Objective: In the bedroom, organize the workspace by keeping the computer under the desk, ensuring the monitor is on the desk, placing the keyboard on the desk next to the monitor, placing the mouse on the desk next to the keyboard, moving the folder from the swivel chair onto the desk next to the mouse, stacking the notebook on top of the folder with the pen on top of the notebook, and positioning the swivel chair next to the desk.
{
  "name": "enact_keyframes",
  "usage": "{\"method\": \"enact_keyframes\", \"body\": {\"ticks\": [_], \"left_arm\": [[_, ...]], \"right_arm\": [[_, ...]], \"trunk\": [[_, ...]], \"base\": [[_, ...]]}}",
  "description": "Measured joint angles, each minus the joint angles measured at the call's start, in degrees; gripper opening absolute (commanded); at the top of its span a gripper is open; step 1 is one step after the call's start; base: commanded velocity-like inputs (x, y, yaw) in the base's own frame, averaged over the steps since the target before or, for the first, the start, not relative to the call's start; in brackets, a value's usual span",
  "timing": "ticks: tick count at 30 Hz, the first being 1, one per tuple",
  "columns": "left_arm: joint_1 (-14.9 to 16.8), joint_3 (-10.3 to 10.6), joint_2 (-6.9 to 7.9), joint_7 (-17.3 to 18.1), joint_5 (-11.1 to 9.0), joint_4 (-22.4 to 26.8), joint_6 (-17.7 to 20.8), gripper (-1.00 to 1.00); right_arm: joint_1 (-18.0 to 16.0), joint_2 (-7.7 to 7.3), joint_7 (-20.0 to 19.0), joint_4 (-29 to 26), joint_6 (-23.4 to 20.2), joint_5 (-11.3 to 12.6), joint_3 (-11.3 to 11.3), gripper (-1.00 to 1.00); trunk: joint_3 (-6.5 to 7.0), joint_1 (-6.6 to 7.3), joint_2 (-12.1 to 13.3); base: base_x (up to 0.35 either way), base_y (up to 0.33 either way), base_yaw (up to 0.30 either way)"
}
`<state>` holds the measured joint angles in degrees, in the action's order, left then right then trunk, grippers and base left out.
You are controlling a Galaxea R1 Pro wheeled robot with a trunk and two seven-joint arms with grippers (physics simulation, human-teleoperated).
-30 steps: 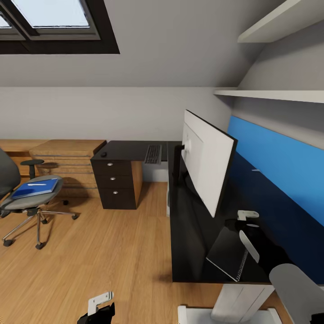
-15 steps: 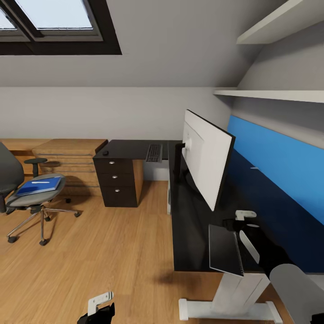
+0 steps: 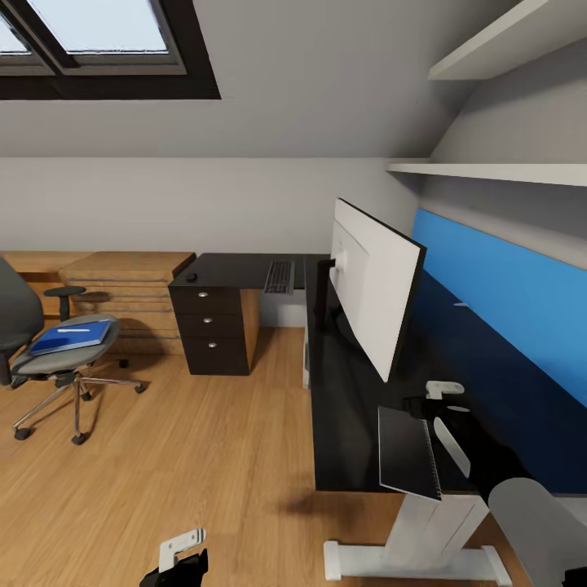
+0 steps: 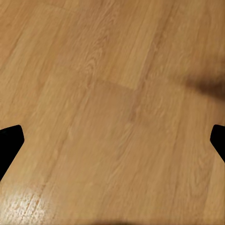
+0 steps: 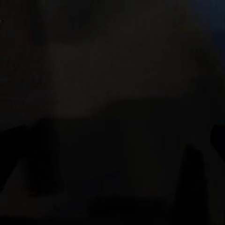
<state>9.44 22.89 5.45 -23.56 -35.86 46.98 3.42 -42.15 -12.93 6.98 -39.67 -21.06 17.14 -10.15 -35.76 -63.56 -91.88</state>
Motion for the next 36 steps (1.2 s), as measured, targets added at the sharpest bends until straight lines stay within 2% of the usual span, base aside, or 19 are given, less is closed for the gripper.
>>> {"method": "enact_keyframes", "body": {"ticks": [7, 36], "left_arm": [[0.0, 0.0, 0.00, 0.0, 0.1, 0.0, 0.0, 1.00], [0.0, 0.0, 0.00, 0.0, 0.1, 0.0, 0.0, 1.00]], "right_arm": [[0.0, -0.01, 0.0, -0.1, 0.0, 0.2, 0.0, 1.00], [0.1, -0.06, -0.1, 0.2, 0.5, 0.5, 0.0, 1.00]], "trunk": [[0.00, -0.01, 0.0], [0.00, 0.00, 0.0]], "base": [[-0.170, 0.000, 0.000], [-0.003, 0.000, 0.000]]}}
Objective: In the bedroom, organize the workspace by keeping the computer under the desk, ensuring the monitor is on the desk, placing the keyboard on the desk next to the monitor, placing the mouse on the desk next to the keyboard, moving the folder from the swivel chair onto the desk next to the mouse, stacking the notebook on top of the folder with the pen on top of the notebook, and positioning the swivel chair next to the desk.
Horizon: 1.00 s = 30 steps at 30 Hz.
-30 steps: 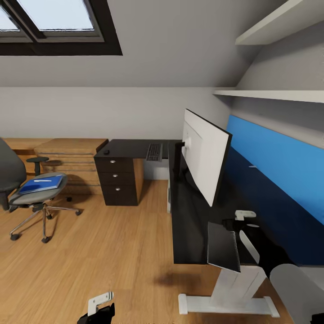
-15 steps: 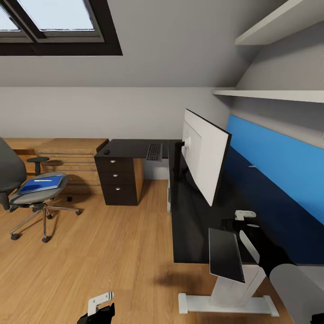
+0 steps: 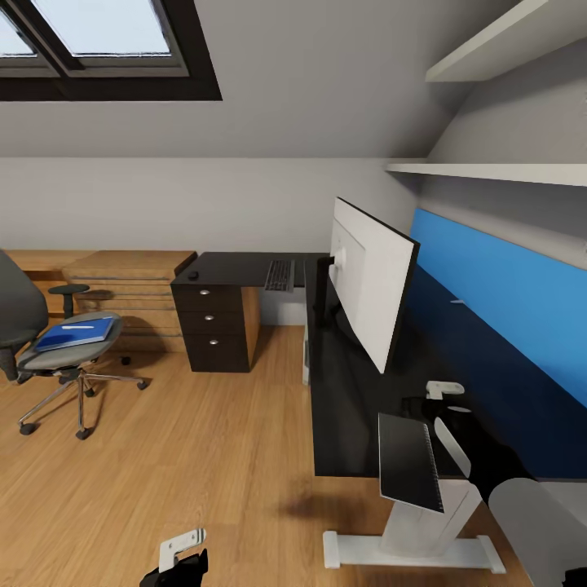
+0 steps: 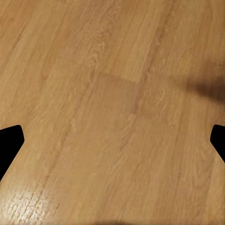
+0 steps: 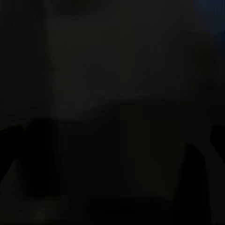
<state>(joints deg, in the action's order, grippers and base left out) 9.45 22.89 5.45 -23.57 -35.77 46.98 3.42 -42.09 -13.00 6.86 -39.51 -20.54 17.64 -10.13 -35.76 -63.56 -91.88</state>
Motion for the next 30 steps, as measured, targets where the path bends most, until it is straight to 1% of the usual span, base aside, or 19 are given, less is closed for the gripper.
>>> {"method": "enact_keyframes", "body": {"ticks": [2, 8, 19, 22, 30], "left_arm": [[0.0, 0.0, 0.00, 0.0, 0.0, 0.0, 0.0, 1.00], [0.0, 0.0, 0.00, 0.0, 0.0, 0.0, 0.0, 1.00], [0.0, 0.1, -0.08, 0.1, 0.0, 0.0, 0.0, 1.00], [0.0, 0.1, -0.09, 0.0, 0.0, 0.0, 0.0, 1.00], [0.0, 0.0, -0.02, 0.0, -0.1, 0.0, 0.0, 1.00]], "right_arm": [[0.0, -0.05, 0.1, 0.0, 0.3, -0.3, 0.3, 1.00], [0.1, -0.09, 0.2, -4.3, 1.5, -0.3, 1.2, 1.00], [0.1, -0.10, 0.2, -4.9, 1.7, -0.3, 1.3, 1.00], [0.1, -0.16, 0.2, -4.9, 1.7, -0.3, 1.3, 1.00], [0.1, -0.17, 0.2, -4.9, 1.6, -0.4, 1.4, 1.00]], "trunk": [[-0.01, -0.01, 0.0], [-0.01, -0.01, 0.0], [-0.01, -0.01, 0.0], [0.53, 0.65, 1.2], [0.53, 0.65, 1.2]], "base": [[0.000, 0.000, 0.000], [0.000, 0.000, 0.000], [0.000, 0.000, 0.000], [0.000, 0.000, 0.000], [0.000, 0.000, 0.000]]}}
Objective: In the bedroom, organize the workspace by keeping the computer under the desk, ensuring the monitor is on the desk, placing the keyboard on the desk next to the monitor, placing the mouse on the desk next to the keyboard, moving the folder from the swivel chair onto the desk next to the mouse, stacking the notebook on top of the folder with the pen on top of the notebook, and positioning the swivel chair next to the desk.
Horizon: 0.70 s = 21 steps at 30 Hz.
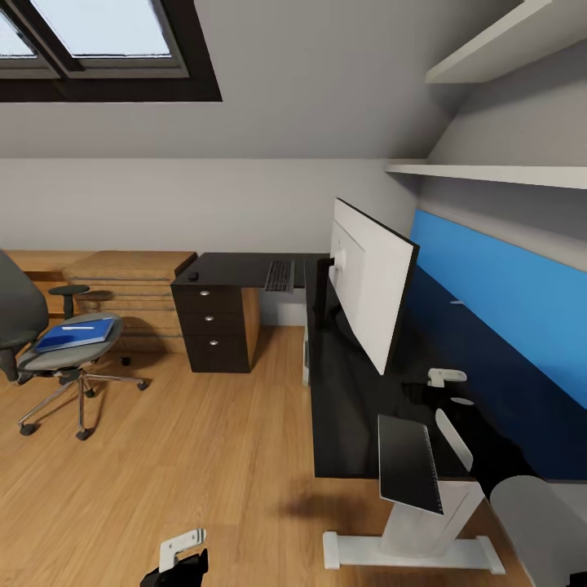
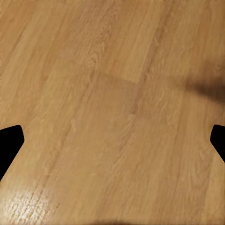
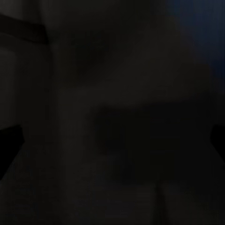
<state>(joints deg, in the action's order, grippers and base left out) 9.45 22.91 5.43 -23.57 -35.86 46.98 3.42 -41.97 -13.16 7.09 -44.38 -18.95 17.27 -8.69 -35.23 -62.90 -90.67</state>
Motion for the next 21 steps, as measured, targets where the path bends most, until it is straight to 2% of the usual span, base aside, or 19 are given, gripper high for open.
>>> {"method": "enact_keyframes", "body": {"ticks": [5, 21], "left_arm": [[0.0, 0.0, 0.02, 0.1, -0.1, 0.0, 0.0, 1.00], [0.0, 0.0, 0.02, 0.0, -0.3, -0.1, 0.0, 1.00]], "right_arm": [[0.0, -0.01, 0.0, 0.0, 0.0, 0.0, 0.0, 1.00], [0.0, 0.03, 0.1, 0.0, 0.2, 0.0, 0.0, 1.00]], "trunk": [[0.00, -0.01, 0.0], [0.00, -0.04, 0.0]], "base": [[-0.080, 0.000, 0.000], [-0.322, 0.000, 0.000]]}}
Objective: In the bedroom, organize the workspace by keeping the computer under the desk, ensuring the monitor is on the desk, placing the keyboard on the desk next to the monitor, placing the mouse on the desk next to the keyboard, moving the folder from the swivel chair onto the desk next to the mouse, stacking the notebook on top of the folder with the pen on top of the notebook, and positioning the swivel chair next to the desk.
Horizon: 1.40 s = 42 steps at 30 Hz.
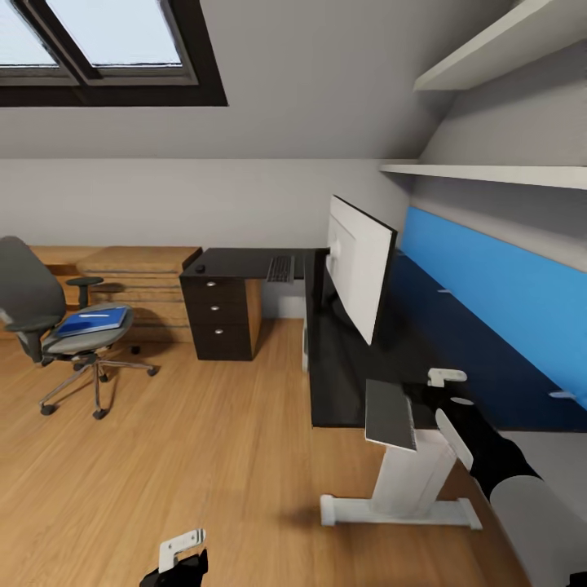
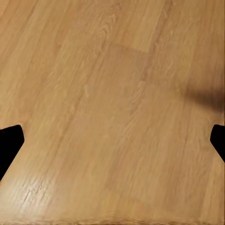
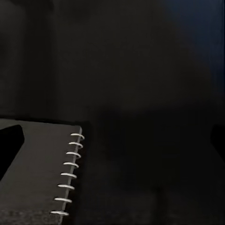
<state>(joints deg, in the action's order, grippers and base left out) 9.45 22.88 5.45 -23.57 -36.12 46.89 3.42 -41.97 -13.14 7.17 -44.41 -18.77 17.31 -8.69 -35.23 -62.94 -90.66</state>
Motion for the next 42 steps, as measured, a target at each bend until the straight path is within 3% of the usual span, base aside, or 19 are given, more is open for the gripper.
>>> {"method": "enact_keyframes", "body": {"ticks": [8, 26, 32, 37, 42], "left_arm": [[0.0, -0.1, 0.00, -0.1, 0.0, 0.0, 0.0, 1.00], [0.0, -0.1, 0.00, -0.4, 0.1, 0.0, 0.0, 1.00], [0.0, -0.1, 0.00, -0.4, 0.1, 0.0, 0.0, 1.00], [0.0, -0.1, 0.00, -0.4, 0.1, 0.1, 0.0, 1.00], [0.0, -0.2, 0.00, -0.4, 0.1, 0.1, 0.1, 1.00]], "right_arm": [[0.2, 0.06, 0.1, -0.7, 4.1, 0.0, 0.0, 1.00], [0.3, 0.39, 0.0, -0.4, 4.8, 0.2, 0.0, 1.00], [0.3, 0.17, -0.2, -0.3, 4.7, 6.3, 0.2, 1.00], [0.3, -0.41, -0.3, -0.3, 4.7, 16.0, 0.4, 1.00], [0.3, -1.66, -1.1, -0.3, 4.7, 21.5, 0.4, 1.00]], "trunk": [[0.00, 0.00, 0.0], [0.00, 0.03, 0.0], [0.00, 0.04, 0.0], [0.00, 0.04, 0.0], [0.00, 0.04, 0.0]], "base": [[-0.338, 0.000, 0.000], [-0.277, 0.000, 0.000], [-0.017, 0.000, 0.000], [-0.003, 0.000, 0.000], [0.000, 0.000, 0.000]]}}
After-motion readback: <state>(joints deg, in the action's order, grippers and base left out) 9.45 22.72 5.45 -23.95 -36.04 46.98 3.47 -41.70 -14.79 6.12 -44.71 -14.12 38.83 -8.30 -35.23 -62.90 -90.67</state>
